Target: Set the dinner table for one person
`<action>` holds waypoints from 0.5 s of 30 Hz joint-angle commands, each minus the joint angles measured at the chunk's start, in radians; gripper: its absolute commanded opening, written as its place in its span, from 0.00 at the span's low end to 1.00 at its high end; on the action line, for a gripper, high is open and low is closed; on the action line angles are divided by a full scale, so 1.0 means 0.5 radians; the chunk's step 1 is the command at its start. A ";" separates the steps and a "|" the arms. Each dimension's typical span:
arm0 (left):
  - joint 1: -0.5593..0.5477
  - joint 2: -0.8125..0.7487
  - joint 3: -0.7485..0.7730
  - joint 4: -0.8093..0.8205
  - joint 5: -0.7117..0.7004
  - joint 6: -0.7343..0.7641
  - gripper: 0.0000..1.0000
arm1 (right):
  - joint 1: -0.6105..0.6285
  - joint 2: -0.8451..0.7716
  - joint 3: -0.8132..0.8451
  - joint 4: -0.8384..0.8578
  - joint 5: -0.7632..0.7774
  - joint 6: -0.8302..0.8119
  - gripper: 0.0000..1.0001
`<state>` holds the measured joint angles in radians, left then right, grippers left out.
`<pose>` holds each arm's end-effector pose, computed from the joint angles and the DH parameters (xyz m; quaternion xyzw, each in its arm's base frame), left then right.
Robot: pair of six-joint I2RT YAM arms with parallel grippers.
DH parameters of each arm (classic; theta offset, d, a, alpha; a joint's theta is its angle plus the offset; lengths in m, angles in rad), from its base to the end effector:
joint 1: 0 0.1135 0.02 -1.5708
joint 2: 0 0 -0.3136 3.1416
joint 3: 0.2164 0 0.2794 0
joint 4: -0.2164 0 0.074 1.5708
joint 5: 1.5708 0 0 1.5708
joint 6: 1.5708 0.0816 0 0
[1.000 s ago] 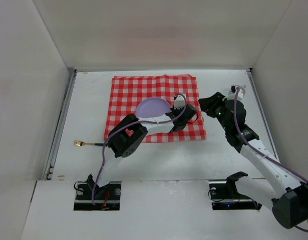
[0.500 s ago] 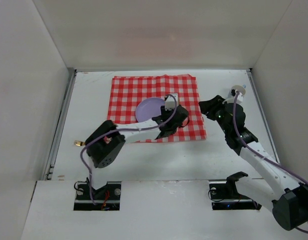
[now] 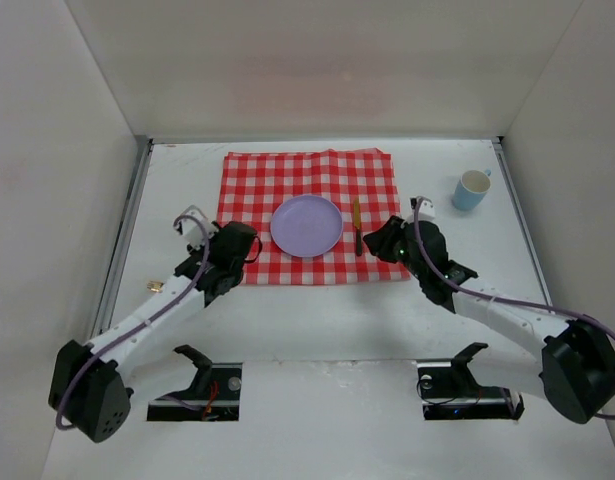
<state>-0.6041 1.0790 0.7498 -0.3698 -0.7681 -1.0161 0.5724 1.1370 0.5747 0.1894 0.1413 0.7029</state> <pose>0.2389 -0.0960 0.2731 -0.3268 0.7903 -0.0494 0.5159 0.2544 0.1502 0.2469 0.0934 0.8195 0.2879 0.4866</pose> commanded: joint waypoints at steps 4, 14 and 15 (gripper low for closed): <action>0.359 -0.179 -0.284 -0.457 0.247 -0.431 0.32 | 0.062 0.042 0.032 0.207 -0.031 -0.044 0.35; 0.798 0.032 -0.361 -0.279 0.588 -0.407 0.36 | 0.062 0.076 0.035 0.186 -0.031 -0.047 0.37; 0.805 0.072 -0.355 -0.258 0.606 -0.404 0.36 | 0.062 0.082 0.038 0.186 -0.031 -0.047 0.37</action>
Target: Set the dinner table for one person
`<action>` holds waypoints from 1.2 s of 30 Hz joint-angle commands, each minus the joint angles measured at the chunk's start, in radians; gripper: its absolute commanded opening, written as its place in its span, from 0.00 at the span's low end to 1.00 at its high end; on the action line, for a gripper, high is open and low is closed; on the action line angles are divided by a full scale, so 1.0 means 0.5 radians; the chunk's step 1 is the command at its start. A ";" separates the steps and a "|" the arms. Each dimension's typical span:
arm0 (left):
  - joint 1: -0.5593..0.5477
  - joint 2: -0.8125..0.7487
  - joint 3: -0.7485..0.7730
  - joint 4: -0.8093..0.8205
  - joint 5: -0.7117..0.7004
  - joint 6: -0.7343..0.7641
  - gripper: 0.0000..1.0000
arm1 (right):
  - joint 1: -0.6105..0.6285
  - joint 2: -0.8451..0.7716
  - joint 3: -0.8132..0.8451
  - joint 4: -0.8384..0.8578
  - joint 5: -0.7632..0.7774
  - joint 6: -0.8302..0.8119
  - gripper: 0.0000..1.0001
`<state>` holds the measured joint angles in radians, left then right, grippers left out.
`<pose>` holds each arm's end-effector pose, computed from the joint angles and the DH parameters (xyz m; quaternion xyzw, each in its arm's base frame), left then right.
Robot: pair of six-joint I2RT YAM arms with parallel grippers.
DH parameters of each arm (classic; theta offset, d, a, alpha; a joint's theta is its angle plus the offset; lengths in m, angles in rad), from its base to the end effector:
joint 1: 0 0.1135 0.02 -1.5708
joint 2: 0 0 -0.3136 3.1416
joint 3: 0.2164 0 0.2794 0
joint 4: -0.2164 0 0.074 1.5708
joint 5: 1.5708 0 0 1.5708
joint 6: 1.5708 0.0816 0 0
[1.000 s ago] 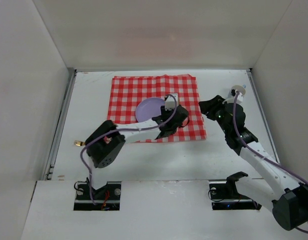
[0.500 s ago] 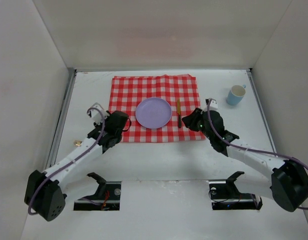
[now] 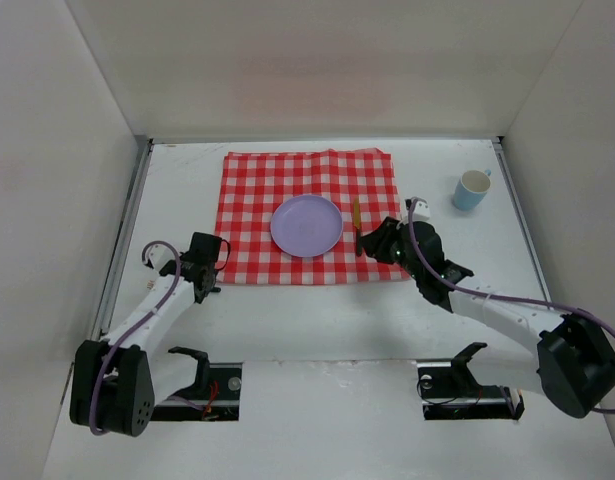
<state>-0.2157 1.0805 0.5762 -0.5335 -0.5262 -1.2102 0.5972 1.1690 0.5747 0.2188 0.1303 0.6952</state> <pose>0.2175 -0.0057 0.1863 -0.5045 0.7860 0.0235 0.3565 0.2550 0.1606 0.2422 0.0770 0.8221 0.2951 0.4807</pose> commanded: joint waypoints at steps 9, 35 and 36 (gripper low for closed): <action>0.111 0.265 -0.026 0.171 0.246 -0.003 0.34 | 0.013 0.061 0.056 0.102 -0.003 -0.034 0.39; 0.356 0.070 -0.103 -0.083 0.258 0.313 0.02 | -0.039 0.015 0.023 0.102 0.016 -0.016 0.45; 0.344 0.009 -0.076 -0.138 0.212 0.331 0.02 | -0.042 0.015 0.023 0.102 0.019 -0.016 0.46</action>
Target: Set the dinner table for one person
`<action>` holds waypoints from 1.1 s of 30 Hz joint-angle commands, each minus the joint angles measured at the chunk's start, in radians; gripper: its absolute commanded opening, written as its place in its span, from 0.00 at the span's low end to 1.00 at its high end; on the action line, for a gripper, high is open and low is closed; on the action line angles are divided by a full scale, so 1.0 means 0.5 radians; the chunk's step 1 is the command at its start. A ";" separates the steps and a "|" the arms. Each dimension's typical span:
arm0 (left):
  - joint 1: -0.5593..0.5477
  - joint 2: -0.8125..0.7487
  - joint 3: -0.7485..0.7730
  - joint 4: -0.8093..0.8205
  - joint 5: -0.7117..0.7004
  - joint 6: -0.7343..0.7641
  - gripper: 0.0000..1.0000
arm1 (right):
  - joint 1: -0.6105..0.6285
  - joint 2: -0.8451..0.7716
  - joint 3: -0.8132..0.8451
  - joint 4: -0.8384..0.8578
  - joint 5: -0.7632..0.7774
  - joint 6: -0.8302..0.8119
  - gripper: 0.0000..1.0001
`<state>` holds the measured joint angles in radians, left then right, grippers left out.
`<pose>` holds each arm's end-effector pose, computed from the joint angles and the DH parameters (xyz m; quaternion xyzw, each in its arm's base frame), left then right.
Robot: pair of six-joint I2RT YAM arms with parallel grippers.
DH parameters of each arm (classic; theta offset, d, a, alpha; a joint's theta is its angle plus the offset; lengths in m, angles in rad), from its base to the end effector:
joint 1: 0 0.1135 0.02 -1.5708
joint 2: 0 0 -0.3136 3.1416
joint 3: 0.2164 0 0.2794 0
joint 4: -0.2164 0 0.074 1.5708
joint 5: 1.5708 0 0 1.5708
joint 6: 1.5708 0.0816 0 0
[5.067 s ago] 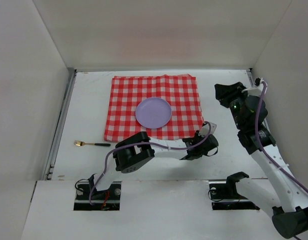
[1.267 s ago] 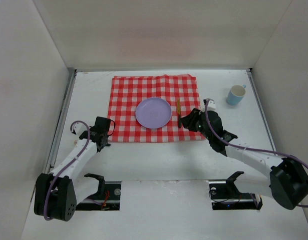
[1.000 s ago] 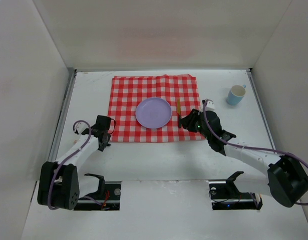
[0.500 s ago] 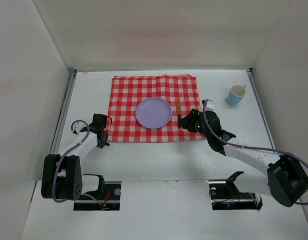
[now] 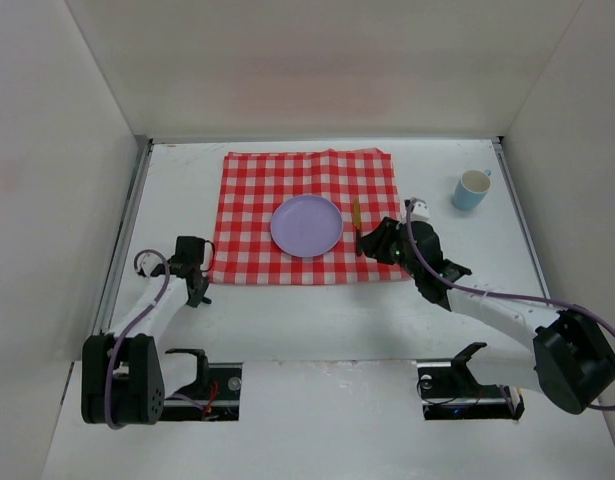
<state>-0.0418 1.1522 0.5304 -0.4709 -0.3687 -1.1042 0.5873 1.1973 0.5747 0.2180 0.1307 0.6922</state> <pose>0.2194 0.0203 0.1565 -0.5212 0.8015 0.0235 0.2921 0.2595 0.1599 0.2341 0.0796 0.8299 0.2843 0.4733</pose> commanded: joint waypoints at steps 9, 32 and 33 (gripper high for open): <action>-0.239 -0.458 0.319 -0.479 -0.490 0.398 0.01 | -0.023 -0.054 0.020 0.104 0.018 -0.007 0.46; -0.986 1.030 1.111 0.463 -0.066 1.720 0.04 | -0.020 0.011 0.016 0.119 0.082 -0.022 0.46; -0.976 1.046 1.114 0.475 -0.066 1.721 0.04 | -0.020 0.017 0.016 0.119 0.082 -0.022 0.46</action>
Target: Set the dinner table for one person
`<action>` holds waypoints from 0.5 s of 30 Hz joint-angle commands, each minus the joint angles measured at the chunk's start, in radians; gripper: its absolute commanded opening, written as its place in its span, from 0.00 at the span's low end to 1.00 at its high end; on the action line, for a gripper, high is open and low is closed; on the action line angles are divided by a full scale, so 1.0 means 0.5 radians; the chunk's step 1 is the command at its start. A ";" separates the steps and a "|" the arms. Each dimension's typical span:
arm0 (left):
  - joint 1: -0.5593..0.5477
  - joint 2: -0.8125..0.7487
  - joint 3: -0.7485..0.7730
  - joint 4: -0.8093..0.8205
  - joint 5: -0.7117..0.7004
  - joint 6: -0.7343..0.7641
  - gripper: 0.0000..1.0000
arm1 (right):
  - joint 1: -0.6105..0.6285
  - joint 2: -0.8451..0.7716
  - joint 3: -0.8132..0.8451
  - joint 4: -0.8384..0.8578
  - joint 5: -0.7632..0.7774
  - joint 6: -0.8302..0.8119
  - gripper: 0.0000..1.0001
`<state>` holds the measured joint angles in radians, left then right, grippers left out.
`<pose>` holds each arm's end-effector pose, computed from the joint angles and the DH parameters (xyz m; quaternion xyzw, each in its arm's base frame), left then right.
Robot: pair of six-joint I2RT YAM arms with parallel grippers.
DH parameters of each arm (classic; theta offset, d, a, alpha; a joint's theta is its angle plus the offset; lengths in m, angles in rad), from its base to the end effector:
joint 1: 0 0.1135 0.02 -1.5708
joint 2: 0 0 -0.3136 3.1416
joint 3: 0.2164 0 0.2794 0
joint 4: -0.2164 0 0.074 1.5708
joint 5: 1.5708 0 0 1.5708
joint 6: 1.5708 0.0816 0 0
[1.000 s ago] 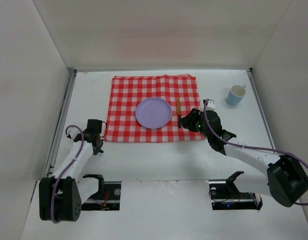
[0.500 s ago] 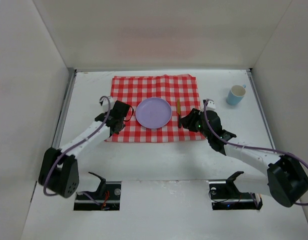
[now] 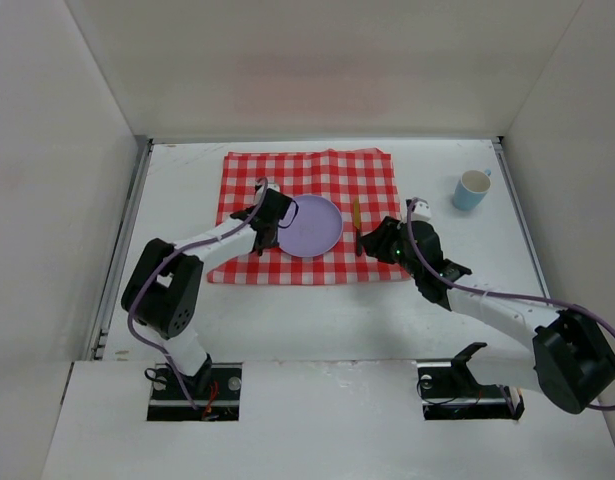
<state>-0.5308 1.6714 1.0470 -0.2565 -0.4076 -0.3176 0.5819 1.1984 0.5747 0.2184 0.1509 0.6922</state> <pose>0.3637 -0.1760 0.1998 0.0300 0.9237 0.0373 0.3802 0.2612 0.1572 0.2339 0.0873 0.8290 0.2758 0.4786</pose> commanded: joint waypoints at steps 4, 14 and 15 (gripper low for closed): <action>0.026 0.029 0.081 0.059 -0.007 0.157 0.04 | -0.012 0.021 0.016 0.122 0.042 -0.022 0.46; 0.032 0.078 0.069 0.083 -0.090 0.212 0.04 | -0.012 0.036 0.020 0.122 0.036 -0.019 0.46; 0.032 0.081 0.066 0.087 -0.090 0.212 0.04 | -0.012 0.039 0.020 0.125 0.036 -0.019 0.46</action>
<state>-0.5205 1.7107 1.0489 -0.2260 -0.4290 -0.2474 0.5819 1.2072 0.5747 0.2184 0.1509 0.6922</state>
